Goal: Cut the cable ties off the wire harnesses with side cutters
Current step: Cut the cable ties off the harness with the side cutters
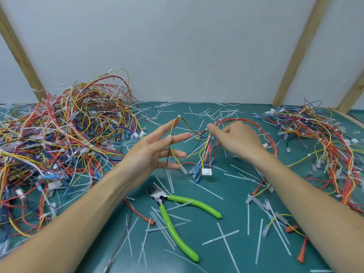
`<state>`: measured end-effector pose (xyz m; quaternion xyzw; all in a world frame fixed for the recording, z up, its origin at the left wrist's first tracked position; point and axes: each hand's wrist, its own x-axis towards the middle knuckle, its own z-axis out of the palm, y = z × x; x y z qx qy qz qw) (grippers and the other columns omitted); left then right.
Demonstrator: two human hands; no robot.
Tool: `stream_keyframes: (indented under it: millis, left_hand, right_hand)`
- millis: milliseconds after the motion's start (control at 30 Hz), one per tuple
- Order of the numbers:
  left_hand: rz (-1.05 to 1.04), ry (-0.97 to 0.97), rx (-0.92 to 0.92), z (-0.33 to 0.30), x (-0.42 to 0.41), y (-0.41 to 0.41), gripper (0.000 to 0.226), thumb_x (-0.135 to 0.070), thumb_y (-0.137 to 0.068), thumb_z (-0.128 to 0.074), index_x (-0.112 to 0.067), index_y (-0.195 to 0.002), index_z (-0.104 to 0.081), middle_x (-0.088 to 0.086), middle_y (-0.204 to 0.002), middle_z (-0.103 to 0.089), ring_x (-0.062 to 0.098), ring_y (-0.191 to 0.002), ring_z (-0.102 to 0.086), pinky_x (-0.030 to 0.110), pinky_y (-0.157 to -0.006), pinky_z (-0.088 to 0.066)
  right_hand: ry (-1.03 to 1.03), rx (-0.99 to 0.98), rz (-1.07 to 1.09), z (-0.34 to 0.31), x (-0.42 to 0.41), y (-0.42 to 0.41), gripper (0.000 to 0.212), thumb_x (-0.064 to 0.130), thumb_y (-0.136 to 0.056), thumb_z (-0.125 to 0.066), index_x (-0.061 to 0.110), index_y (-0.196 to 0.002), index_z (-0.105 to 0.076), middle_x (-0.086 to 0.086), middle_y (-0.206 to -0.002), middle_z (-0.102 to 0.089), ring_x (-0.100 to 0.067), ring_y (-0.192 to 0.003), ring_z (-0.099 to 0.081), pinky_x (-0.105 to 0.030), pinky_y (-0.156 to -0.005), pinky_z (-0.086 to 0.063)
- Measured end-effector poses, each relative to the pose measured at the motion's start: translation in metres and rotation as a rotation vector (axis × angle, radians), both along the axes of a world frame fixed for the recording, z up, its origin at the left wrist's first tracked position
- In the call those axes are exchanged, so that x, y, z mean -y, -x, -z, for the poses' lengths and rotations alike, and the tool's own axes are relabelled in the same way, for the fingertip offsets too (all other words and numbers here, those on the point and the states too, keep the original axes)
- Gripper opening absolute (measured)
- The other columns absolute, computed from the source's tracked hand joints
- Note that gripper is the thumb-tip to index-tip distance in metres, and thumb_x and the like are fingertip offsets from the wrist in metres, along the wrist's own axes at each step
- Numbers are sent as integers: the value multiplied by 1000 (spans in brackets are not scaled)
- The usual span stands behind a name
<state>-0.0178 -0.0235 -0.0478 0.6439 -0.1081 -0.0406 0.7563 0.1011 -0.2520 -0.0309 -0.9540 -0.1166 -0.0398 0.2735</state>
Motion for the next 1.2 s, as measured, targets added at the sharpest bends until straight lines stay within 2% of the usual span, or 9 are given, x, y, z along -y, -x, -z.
stream_keyframes:
  millis: [233,333,467,533,633,733,900,1033,1200]
  left_hand:
    - [-42,-143,53,6,10,3,45,-27,-95,-64,-40,-137,-56,7,-117,-73,17,-58,-67,23,-42,-48]
    - [-132,-200,63,7,13,2,38,-26,-94,-63,-27,-132,-63,7,-92,-75,15,-39,-51,18,-34,-37]
    - [-330,-244,124,11,16,-2,21,-21,-96,-60,-12,-108,-74,-6,-52,-46,4,-39,-29,12,-39,-22]
    - [-422,-277,166,11,15,-3,19,-20,-99,-59,-14,-100,-77,-11,-50,-33,3,-44,-25,12,-42,-19]
    - [-508,-387,261,10,13,-3,20,-18,-100,-59,-21,-94,-77,-11,-53,-39,5,-50,-25,16,-45,-17]
    - [-547,-522,315,13,13,-3,19,-19,-101,-59,-22,-94,-77,12,-60,-42,9,-54,-28,26,-49,-19]
    - [-656,-765,326,19,8,-3,17,-27,-101,-58,-30,-98,-74,-5,-67,-65,23,-64,-60,44,-63,-50]
    - [-736,-768,323,20,7,-4,18,-23,-100,-56,-34,-102,-71,-8,-70,-66,18,-63,-60,39,-64,-51]
    - [-778,-708,341,17,6,-4,16,-14,-101,-54,-25,-111,-61,-4,-71,-64,5,-60,-54,28,-60,-39]
  right_hand:
    - [-566,-54,-1,38,-15,-6,32,25,-96,-61,19,-66,-69,9,-46,-57,-4,-40,-43,-29,-54,-32]
    - [-801,-68,-34,42,-15,-3,28,17,-103,-54,17,-76,-63,-6,-68,-69,-1,-37,-41,-21,-43,-30]
    - [-931,55,-43,39,-14,2,27,14,-107,-49,8,-82,-54,-19,-72,-62,-4,-39,-44,-19,-37,-34]
    - [-924,135,-50,39,-15,6,24,13,-107,-50,11,-83,-54,-22,-71,-61,-7,-42,-49,-23,-37,-41]
    - [-943,178,-98,34,-16,13,21,9,-105,-55,21,-87,-53,-15,-80,-66,-10,-55,-61,-24,-42,-50]
    - [-884,231,-157,29,-19,20,22,7,-102,-59,24,-89,-54,-11,-86,-71,-12,-65,-68,-26,-48,-54]
    - [-889,223,-188,20,-23,29,15,9,-99,-64,19,-88,-59,0,-83,-77,-13,-69,-72,-30,-56,-56]
    - [-1011,112,-164,16,-29,33,15,7,-101,-62,15,-89,-59,-10,-84,-75,-11,-63,-67,-25,-50,-53]
    - [-1248,-118,-70,7,-28,29,13,12,-103,-61,9,-90,-62,-3,-70,-64,-6,-51,-57,-22,-46,-52]
